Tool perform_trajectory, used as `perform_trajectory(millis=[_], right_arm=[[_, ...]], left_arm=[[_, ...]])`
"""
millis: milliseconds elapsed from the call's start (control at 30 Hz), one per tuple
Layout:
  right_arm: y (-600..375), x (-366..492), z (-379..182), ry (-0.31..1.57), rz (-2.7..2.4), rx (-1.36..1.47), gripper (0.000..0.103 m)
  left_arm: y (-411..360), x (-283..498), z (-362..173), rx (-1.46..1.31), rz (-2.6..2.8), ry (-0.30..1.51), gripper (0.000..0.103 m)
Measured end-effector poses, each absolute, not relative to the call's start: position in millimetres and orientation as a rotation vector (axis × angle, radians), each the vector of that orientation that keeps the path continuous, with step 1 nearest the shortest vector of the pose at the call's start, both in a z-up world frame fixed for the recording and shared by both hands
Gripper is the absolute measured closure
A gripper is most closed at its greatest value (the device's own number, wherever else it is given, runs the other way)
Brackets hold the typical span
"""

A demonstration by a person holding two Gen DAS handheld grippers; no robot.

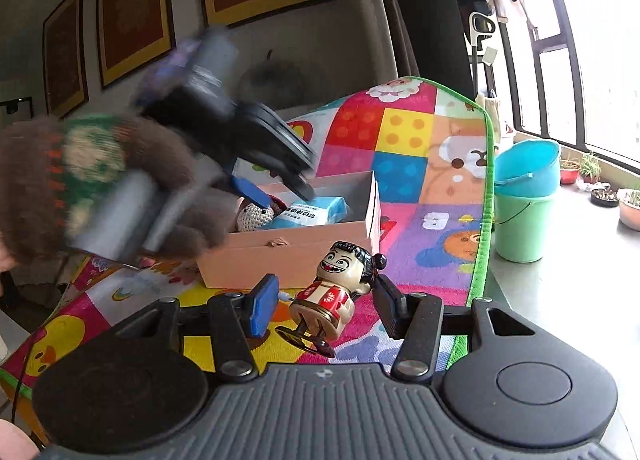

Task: Organize objects
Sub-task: 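Lower the wipes pack into the pink box with left tool while right places the figurine, then grasp the pink Volcano package with the left tool and lift it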

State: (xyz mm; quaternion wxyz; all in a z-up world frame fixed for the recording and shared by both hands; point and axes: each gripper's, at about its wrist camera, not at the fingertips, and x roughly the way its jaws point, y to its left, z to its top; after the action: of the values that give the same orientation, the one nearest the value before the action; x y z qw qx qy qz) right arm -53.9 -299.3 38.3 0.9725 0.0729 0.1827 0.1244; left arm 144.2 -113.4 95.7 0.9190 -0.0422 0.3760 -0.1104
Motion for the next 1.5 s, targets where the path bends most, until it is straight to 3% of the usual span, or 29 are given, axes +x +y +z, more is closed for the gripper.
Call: perform_trajectory(millis=[167, 333, 433, 467, 533, 667, 933, 1167, 1367, 1500], right_arm=[[-301.1, -39.8, 54.6, 0.357, 0.263, 0.130, 0.051], [-291.7, 9.9, 110.5, 0.291, 0.314, 0.047, 0.051], [-275.7, 65.4, 136.8, 0.390, 0.313, -0.034, 0.050], [-271.7, 82.2, 141.2, 0.441, 0.317, -0.052, 0.047], [-269.7, 105.4, 147.7, 0.513, 0.280, -0.044, 0.026], [-274.0, 109.7, 154.0, 0.545, 0.268, 0.010, 0.025], [-224.7, 56.2, 103.3, 0.561, 0.363, -0.119, 0.018], [-167.5, 20.9, 31.8, 0.615, 0.478, -0.164, 0.018], [-153.4, 0.9, 26.4, 0.584, 0.529, -0.193, 0.018], [-157.6, -4.7, 35.1, 0.548, 0.524, -0.227, 0.017]], left_arm=[[-70.4, 80.7, 104.6, -0.113, -0.332, 0.683, 0.049], [-28.4, 29.1, 70.3, -0.092, -0.358, 0.738, 0.049], [0.6, 17.5, 55.4, -0.162, -0.336, 0.763, 0.049], [10.3, 14.2, 53.2, -0.187, -0.326, 0.759, 0.049], [30.1, 10.7, 50.7, -0.229, -0.297, 0.741, 0.049], [60.7, 10.2, 40.8, -0.270, -0.248, 0.724, 0.049], [92.5, 25.1, 33.2, -0.265, -0.144, 0.636, 0.049], [120.3, 106.3, 54.9, -0.189, -0.023, 0.602, 0.049], [117.3, 180.0, 33.6, -0.081, 0.079, 0.742, 0.046], [118.5, 186.5, 21.7, -0.078, 0.088, 0.742, 0.054]])
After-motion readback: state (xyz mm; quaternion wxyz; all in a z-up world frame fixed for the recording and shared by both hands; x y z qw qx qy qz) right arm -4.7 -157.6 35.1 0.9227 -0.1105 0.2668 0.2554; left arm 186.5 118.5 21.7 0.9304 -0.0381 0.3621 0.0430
